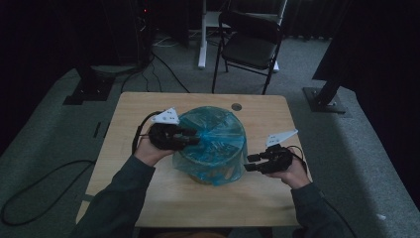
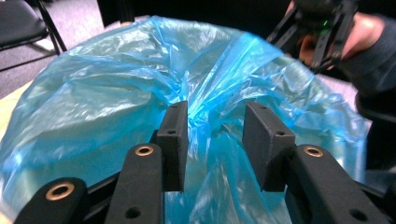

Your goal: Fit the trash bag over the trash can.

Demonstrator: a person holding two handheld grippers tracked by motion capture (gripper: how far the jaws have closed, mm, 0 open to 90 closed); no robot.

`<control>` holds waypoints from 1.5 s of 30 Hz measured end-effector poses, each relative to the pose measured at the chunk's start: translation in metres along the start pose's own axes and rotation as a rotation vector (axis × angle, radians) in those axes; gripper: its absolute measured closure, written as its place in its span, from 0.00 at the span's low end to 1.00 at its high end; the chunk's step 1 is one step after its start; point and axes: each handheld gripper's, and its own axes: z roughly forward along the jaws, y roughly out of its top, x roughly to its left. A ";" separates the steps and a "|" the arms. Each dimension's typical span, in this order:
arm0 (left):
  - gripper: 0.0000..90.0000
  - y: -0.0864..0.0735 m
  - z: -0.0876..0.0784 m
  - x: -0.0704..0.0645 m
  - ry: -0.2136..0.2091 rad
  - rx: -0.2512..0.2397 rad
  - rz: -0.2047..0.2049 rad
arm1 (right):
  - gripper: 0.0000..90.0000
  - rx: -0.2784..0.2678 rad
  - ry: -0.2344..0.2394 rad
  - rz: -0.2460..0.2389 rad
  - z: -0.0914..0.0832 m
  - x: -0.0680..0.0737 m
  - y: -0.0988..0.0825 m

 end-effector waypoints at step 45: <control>0.67 0.058 0.082 0.011 0.031 0.258 0.114 | 0.60 -0.004 -0.001 0.005 -0.004 0.000 -0.004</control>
